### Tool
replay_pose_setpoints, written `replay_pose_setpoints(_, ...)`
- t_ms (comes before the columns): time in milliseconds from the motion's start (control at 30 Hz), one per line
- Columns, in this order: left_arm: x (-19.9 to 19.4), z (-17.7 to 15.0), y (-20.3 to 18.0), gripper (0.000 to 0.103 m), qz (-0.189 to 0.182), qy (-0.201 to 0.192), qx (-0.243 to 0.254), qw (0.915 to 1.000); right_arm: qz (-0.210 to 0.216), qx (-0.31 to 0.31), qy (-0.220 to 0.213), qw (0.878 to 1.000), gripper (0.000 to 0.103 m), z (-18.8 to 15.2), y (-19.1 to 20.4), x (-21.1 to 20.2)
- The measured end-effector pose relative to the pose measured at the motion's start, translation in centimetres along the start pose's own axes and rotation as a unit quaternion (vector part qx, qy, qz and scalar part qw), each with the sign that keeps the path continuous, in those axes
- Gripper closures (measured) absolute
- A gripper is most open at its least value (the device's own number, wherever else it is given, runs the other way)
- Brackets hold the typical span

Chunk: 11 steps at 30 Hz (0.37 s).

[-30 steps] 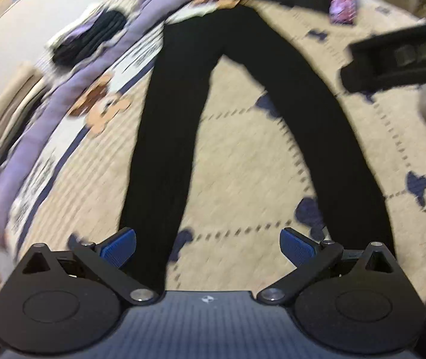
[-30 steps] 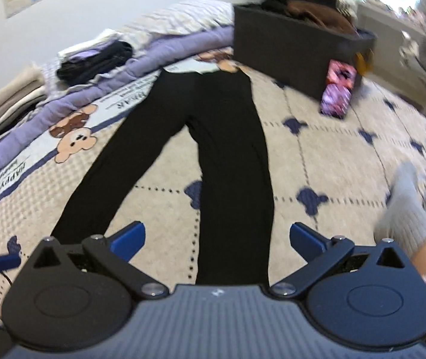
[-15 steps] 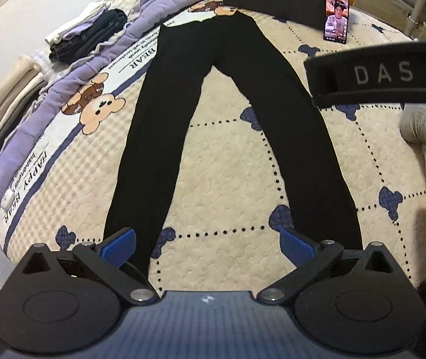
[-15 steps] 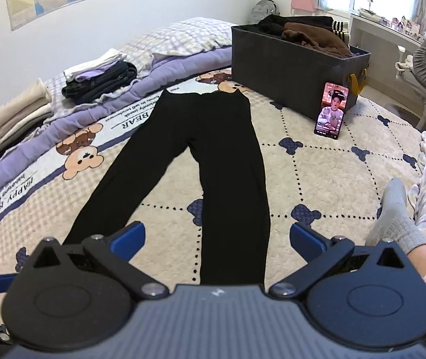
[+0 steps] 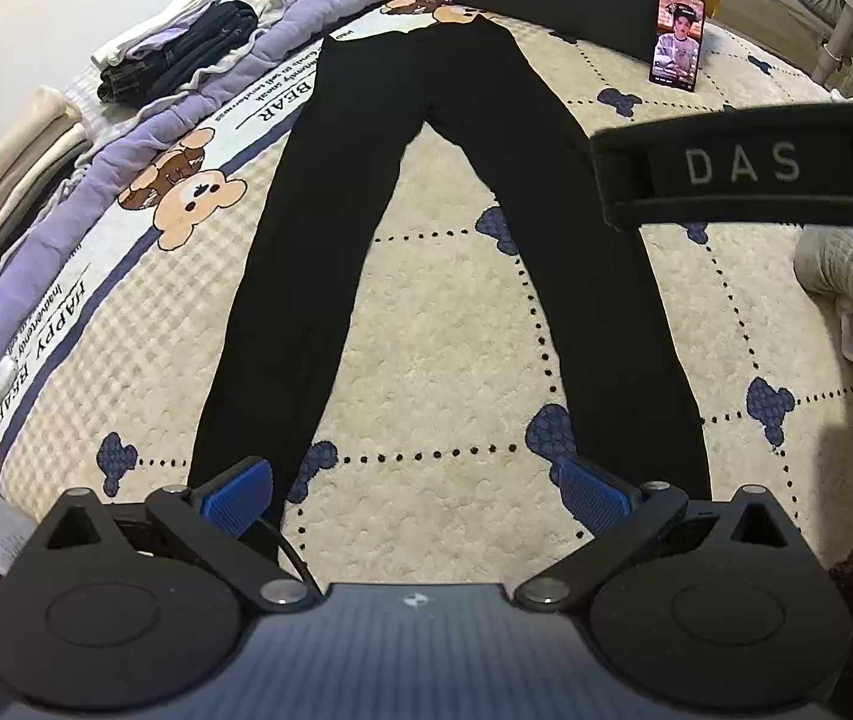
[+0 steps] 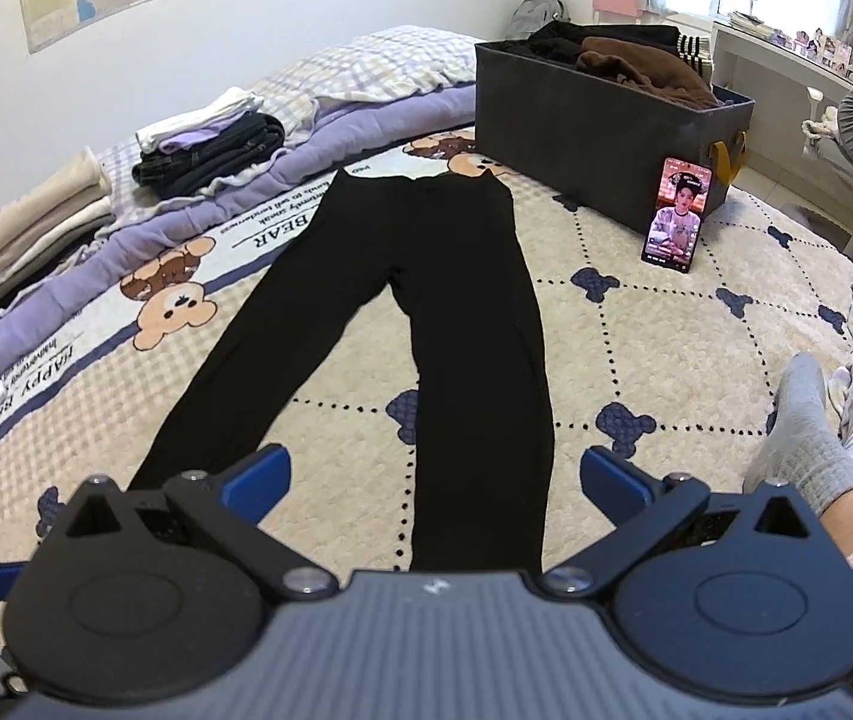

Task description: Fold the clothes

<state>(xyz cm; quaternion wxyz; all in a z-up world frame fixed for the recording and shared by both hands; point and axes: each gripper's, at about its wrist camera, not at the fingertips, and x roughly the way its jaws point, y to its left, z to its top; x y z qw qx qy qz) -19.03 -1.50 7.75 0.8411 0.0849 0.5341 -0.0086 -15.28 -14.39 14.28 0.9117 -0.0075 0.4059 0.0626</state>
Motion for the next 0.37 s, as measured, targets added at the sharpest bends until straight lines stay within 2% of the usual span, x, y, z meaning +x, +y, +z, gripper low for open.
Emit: replay_pose_setpoints(367,0.29,-0.06,0.26,0.001,-0.003,0.006,-0.007,1.0000,-0.003,-0.004,0.005,1.000,0.000,-0.13,-0.01,0.25)
